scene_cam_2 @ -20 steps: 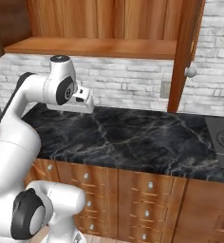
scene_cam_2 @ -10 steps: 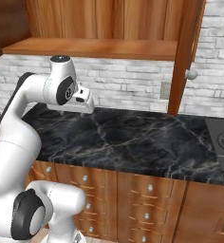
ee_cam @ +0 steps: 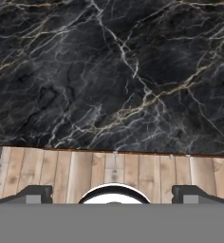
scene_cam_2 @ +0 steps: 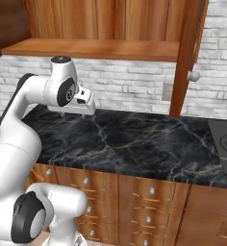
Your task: Close all open cabinet doors.
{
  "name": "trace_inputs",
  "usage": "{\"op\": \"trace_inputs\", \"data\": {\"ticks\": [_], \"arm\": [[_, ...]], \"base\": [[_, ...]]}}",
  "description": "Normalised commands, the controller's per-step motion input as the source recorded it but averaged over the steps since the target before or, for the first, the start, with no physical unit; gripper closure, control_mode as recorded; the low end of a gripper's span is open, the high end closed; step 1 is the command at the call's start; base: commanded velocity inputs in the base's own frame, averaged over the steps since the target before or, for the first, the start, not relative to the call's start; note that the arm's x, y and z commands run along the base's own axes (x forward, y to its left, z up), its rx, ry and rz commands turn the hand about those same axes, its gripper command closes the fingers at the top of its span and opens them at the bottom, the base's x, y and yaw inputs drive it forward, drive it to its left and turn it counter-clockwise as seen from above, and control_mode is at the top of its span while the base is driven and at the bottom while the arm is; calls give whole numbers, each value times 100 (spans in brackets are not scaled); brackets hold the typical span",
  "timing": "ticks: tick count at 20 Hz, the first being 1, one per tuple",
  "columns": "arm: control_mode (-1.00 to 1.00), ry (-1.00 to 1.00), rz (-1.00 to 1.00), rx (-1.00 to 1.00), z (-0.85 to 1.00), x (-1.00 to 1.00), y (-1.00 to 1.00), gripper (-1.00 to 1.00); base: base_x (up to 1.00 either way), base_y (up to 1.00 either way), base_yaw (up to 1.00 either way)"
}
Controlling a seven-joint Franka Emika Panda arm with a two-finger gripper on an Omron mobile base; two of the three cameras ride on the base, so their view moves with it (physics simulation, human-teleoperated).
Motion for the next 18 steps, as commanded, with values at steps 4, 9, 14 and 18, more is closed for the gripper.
{"op": "trace_inputs", "data": {"ticks": [4, 9, 14, 18], "arm": [[100, 0, 0, 0, 0, 0, 0, -100], [100, 0, 0, 0, 0, 0, 0, -100], [100, 0, 0, 0, 0, 0, 0, -100], [-100, -25, 0, 0, -17, -34, -23, -100]], "base": [[24, 0, 0], [22, -2, 0], [0, -2, 0], [0, 0, 0]]}}
